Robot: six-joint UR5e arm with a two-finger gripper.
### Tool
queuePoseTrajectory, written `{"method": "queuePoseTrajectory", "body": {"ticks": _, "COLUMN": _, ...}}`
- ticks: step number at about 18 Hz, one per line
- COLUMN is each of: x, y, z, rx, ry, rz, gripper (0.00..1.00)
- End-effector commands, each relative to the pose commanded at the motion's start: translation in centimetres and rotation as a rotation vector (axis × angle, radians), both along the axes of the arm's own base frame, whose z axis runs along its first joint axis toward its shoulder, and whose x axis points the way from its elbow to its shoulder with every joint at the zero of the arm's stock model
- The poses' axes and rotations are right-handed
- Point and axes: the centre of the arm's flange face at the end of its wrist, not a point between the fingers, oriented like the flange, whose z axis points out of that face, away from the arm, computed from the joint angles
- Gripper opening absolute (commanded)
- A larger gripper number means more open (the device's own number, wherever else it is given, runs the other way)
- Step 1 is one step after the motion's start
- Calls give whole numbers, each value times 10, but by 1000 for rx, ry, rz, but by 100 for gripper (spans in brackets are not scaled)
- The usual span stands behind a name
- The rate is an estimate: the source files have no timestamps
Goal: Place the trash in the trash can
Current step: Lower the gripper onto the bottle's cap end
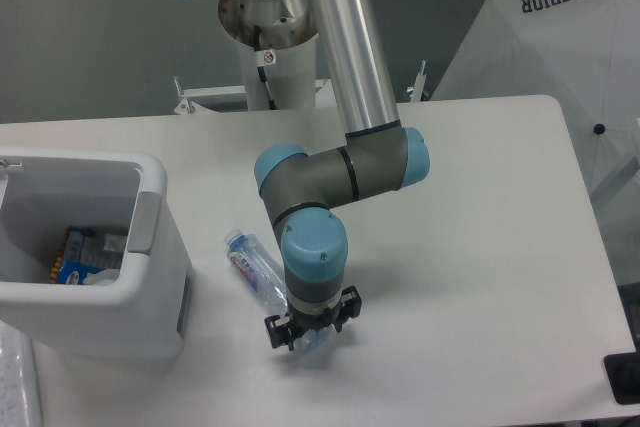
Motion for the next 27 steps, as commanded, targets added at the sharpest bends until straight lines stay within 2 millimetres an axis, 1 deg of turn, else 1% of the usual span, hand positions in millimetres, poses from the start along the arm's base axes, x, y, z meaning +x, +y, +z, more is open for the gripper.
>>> {"method": "queuePoseTrajectory", "body": {"ticks": 1, "x": 0, "y": 0, "z": 0, "rx": -2, "ry": 0, "rz": 2, "gripper": 71}}
{"method": "queuePoseTrajectory", "body": {"ticks": 4, "x": 0, "y": 0, "z": 2, "rx": 0, "ry": 2, "rz": 0, "gripper": 70}}
{"method": "queuePoseTrajectory", "body": {"ticks": 6, "x": 0, "y": 0, "z": 2, "rx": 0, "ry": 2, "rz": 0, "gripper": 67}}
{"method": "queuePoseTrajectory", "body": {"ticks": 18, "x": 1, "y": -1, "z": 5, "rx": 0, "ry": 3, "rz": -7, "gripper": 66}}
{"method": "queuePoseTrajectory", "body": {"ticks": 21, "x": 1, "y": -1, "z": 6, "rx": 2, "ry": 5, "rz": -7, "gripper": 63}}
{"method": "queuePoseTrajectory", "body": {"ticks": 27, "x": 0, "y": 0, "z": 9, "rx": 5, "ry": 8, "rz": -9, "gripper": 63}}
